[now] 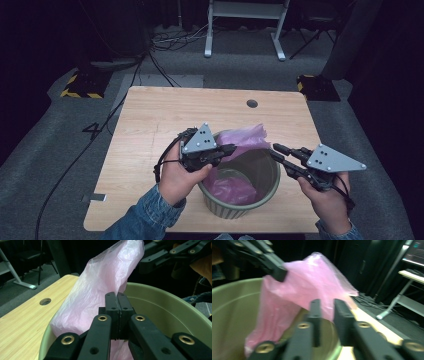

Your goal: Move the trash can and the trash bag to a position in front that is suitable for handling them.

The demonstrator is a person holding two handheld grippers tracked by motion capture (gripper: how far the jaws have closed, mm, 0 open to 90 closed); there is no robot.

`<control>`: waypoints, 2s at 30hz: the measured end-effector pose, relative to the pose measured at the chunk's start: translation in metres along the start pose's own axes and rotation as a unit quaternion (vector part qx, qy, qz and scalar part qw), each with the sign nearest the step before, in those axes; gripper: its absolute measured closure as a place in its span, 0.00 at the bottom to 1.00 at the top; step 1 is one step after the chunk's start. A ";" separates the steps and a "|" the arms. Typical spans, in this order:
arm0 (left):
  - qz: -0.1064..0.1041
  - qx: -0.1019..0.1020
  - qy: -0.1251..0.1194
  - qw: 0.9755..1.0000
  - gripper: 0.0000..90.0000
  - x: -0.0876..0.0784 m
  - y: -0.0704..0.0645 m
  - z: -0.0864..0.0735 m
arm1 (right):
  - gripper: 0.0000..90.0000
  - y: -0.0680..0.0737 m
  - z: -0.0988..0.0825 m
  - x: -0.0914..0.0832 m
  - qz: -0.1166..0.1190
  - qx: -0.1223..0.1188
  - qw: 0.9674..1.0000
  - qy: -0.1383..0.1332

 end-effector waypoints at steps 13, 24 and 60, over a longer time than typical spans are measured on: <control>-0.034 -0.009 0.000 0.999 0.92 0.005 -0.014 -0.015 | 0.84 0.007 -0.001 0.019 0.045 -0.007 0.999 -0.009; 0.049 0.029 -0.022 0.998 0.46 -0.007 -0.013 0.011 | 0.99 0.020 0.009 0.017 0.063 -0.026 0.998 -0.008; 0.022 0.012 -0.038 0.999 1.00 0.001 -0.002 0.003 | 0.74 0.020 0.008 0.016 0.060 0.001 0.998 0.010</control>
Point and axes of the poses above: each handheld gripper's, and its own axes: x roughly forward along the jaws, z roughly out of its top, y roughly to its left, the point moved 10 cm from there along x, roughly forward along the jaws, and after that the axes turned 4 degrees about y, right-handed, at the moved point
